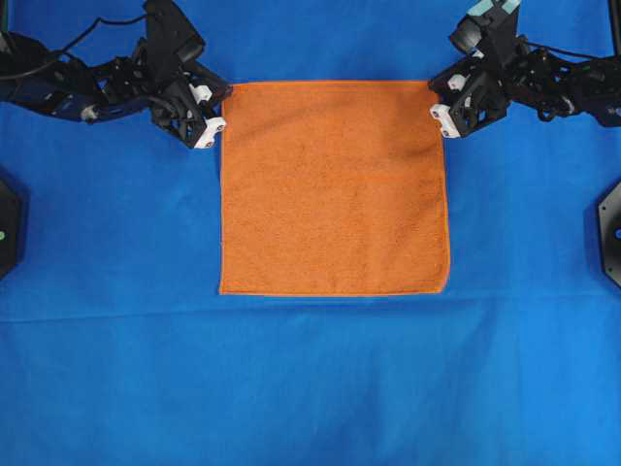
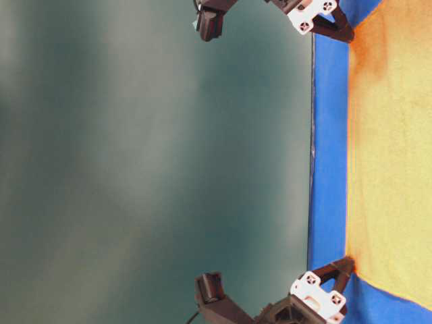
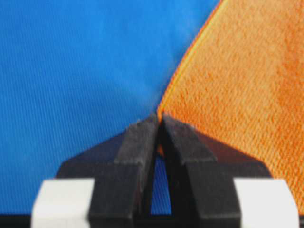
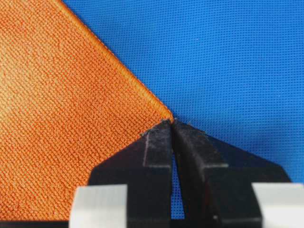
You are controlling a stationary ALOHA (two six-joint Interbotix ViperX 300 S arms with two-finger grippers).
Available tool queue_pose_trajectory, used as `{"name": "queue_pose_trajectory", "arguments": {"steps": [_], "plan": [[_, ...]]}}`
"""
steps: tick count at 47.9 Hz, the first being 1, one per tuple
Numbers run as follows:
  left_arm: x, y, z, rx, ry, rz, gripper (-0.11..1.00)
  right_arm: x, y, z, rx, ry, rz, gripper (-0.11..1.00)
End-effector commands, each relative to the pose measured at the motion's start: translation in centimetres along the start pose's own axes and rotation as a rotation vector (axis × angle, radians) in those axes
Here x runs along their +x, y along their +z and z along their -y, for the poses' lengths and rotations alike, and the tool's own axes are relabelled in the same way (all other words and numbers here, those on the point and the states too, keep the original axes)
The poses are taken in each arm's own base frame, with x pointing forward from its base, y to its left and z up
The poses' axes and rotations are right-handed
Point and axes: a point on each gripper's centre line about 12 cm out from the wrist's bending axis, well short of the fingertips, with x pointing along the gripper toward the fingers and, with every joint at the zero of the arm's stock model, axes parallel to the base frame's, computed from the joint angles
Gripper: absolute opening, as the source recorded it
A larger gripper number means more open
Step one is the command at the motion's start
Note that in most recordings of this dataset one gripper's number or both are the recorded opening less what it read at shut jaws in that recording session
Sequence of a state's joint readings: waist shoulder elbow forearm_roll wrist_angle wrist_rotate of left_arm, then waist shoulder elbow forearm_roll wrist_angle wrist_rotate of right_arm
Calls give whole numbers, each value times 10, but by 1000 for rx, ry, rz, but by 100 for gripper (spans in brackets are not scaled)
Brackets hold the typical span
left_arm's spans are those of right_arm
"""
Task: Fold the orange towel.
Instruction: 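Lift the far corners and fold them toward the near edge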
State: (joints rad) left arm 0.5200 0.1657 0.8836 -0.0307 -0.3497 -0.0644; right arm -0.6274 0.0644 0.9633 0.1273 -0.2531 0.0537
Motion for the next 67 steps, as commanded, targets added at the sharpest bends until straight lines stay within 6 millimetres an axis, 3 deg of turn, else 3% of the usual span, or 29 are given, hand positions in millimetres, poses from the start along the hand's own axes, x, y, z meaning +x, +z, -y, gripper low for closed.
{"name": "queue_pose_trajectory", "arguments": {"steps": [1,12,26,33,47,57,67], "plan": [[-10,20,2,16,-7,56,2,-10,15,-3,8,10,56,2],[-36,43,10,48,-26,115,2,-29,24,-9,4,33,92,2],[-43,28,37,86,-90,81,2,-34,21,-26,-21,72,86,2],[-50,11,58,131,-143,35,2,-49,14,-49,-55,134,46,2],[-68,-24,119,270,-296,-68,2,-91,-20,-111,-110,329,-23,2],[-82,-39,155,258,-385,-115,2,-112,-52,-150,-151,454,-99,2],[-97,-55,184,203,-457,-167,2,-126,-75,-169,-169,514,-175,2]]}}
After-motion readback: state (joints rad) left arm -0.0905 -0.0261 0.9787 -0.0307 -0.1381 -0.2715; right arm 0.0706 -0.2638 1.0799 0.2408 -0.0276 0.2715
